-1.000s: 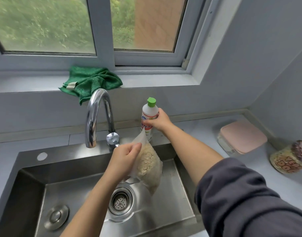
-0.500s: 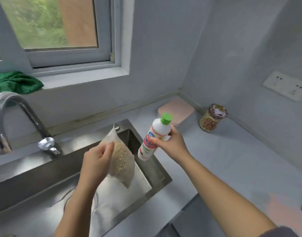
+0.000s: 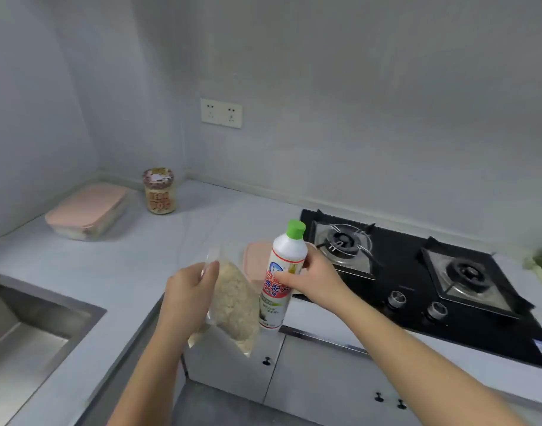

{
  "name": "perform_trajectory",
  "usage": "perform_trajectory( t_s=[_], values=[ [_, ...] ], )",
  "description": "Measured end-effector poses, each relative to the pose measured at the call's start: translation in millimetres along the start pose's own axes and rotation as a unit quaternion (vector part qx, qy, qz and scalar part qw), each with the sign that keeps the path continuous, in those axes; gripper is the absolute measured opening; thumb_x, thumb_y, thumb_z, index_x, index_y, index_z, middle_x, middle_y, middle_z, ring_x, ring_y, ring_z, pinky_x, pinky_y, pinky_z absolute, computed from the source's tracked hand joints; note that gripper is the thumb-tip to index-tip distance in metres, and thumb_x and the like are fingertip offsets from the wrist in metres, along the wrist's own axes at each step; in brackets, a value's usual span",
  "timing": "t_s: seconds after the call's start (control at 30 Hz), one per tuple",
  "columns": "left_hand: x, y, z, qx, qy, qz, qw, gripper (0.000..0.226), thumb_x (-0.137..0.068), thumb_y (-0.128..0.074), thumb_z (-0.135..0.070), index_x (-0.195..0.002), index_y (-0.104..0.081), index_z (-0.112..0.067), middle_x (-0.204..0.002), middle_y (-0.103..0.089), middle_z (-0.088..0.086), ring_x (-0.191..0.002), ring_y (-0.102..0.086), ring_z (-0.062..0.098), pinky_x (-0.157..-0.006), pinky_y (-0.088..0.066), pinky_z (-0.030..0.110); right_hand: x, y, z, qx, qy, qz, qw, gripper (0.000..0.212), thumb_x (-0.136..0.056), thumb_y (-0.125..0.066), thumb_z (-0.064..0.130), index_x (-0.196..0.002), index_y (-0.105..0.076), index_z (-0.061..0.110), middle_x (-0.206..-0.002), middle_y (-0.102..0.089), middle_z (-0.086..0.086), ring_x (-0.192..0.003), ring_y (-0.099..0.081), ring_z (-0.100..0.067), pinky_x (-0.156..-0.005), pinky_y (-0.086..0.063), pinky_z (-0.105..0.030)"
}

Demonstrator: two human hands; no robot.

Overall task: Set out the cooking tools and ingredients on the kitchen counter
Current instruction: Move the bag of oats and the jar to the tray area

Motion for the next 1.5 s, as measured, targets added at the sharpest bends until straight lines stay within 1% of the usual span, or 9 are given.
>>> perform_trajectory(
  t_s=[0.1, 0.27, 0.63, 0.77, 0.9, 1.0, 1.17, 1.3, 1.5],
  values=[
    [27.5, -89.9, -56.4, -0.007, -0.038, 0.081, 0.996, 0.046, -0.095, -0.049, -0.024, -0.059, -0.022, -0.016, -0.054, -0.022, -0.002, -0.053, -0.023, 0.016, -0.053, -0.018, 0.032, 52.2, 95.2, -45.4, 0.006, -0.038, -0.056, 0.998, 0.048, -0.074, -0.081, 0.018, -0.111, -0.053, 0.032, -0.099, -0.068, 0.015, -0.086, -0.065, 0.005, -0.072, -0.055, -0.016],
    [66.5, -211.5, -132.8, -0.009, -0.095, 0.195, 0.976, 0.044, -0.095, -0.049, -0.028, -0.059, -0.029, -0.013, -0.055, -0.027, 0.000, -0.053, -0.026, 0.015, -0.053, -0.020, 0.032, 124.0, 209.5, -112.4, 0.031, -0.105, -0.152, 0.982, 0.052, -0.073, -0.081, 0.025, -0.116, -0.053, 0.026, -0.106, -0.066, 0.011, -0.094, -0.064, -0.001, -0.073, -0.052, -0.017],
    [153.5, -488.6, -262.5, 0.031, -0.157, 0.413, 0.896, 0.038, -0.093, -0.050, -0.029, -0.061, -0.040, -0.011, -0.060, -0.034, 0.007, -0.057, -0.033, 0.017, -0.056, -0.026, 0.030, 248.3, 421.7, -244.6, 0.041, -0.220, -0.329, 0.918, 0.048, -0.074, -0.081, 0.024, -0.112, -0.052, 0.027, -0.104, -0.064, 0.012, -0.092, -0.060, 0.001, -0.068, -0.045, -0.010],
    [186.3, -597.7, -308.7, 0.070, -0.167, 0.493, 0.851, 0.037, -0.094, -0.051, -0.031, -0.062, -0.042, -0.014, -0.060, -0.035, 0.004, -0.057, -0.034, 0.015, -0.060, -0.029, 0.031, 274.4, 509.4, -286.4, 0.055, -0.247, -0.381, 0.889, 0.052, -0.073, -0.081, 0.029, -0.116, -0.052, 0.027, -0.107, -0.064, 0.012, -0.099, -0.061, -0.003, -0.074, -0.046, -0.013],
    [212.3, -677.1, -363.4, 0.086, -0.190, 0.527, 0.824, 0.043, -0.096, -0.051, -0.031, -0.058, -0.037, -0.015, -0.053, -0.033, -0.004, -0.049, -0.031, 0.006, -0.053, -0.026, 0.026, 298.9, 587.8, -311.6, 0.064, -0.279, -0.409, 0.867, 0.053, -0.072, -0.081, 0.032, -0.116, -0.051, 0.030, -0.106, -0.062, 0.016, -0.099, -0.060, -0.003, -0.073, -0.045, -0.010],
    [233.3, -744.9, -398.6, 0.093, -0.197, 0.555, 0.803, 0.044, -0.096, -0.049, -0.032, -0.060, -0.040, -0.010, -0.059, -0.038, 0.003, -0.055, -0.036, 0.011, -0.055, -0.028, 0.027, 329.2, 657.7, -334.8, 0.053, -0.298, -0.463, 0.833, 0.051, -0.074, -0.080, 0.030, -0.117, -0.053, 0.026, -0.110, -0.063, 0.011, -0.100, -0.061, -0.005, -0.079, -0.049, -0.017],
    [273.8, -826.2, -457.1, 0.109, -0.219, 0.589, 0.771, 0.046, -0.096, -0.051, -0.029, -0.054, -0.038, -0.016, -0.054, -0.040, -0.002, -0.054, -0.040, 0.010, -0.054, -0.032, 0.026, 395.3, 740.4, -376.7, 0.002, -0.314, -0.589, 0.745, 0.048, -0.075, -0.080, 0.024, -0.117, -0.055, 0.020, -0.110, -0.064, 0.006, -0.095, -0.062, -0.004, -0.069, -0.046, -0.012],
    [307.8, -881.2, -498.2, 0.119, -0.241, 0.611, 0.745, 0.048, -0.096, -0.053, -0.028, -0.053, -0.033, -0.021, -0.050, -0.032, -0.008, -0.052, -0.034, 0.009, -0.052, -0.028, 0.027, 440.4, 795.8, -412.1, -0.019, -0.326, -0.663, 0.674, 0.048, -0.075, -0.079, 0.022, -0.117, -0.056, 0.015, -0.109, -0.066, 0.002, -0.096, -0.064, -0.014, -0.075, -0.050, -0.024],
    [350.5, -965.8, -537.5, 0.116, -0.273, 0.611, 0.734, 0.046, -0.095, -0.053, -0.027, -0.057, -0.028, -0.017, -0.054, -0.026, -0.003, -0.053, -0.030, 0.013, -0.056, -0.024, 0.031, 482.4, 885.7, -478.4, -0.018, -0.347, -0.706, 0.617, 0.043, -0.072, -0.080, 0.023, -0.106, -0.056, 0.015, -0.104, -0.066, -0.001, -0.095, -0.065, -0.020, -0.084, -0.055, -0.038]
  ],
)
Point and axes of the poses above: each hand's wrist, its own x-axis away from the middle knuckle, its own y-axis out of the back of the hand, z = x × y, the point moved 10 cm from there along -x, towards the middle knuckle
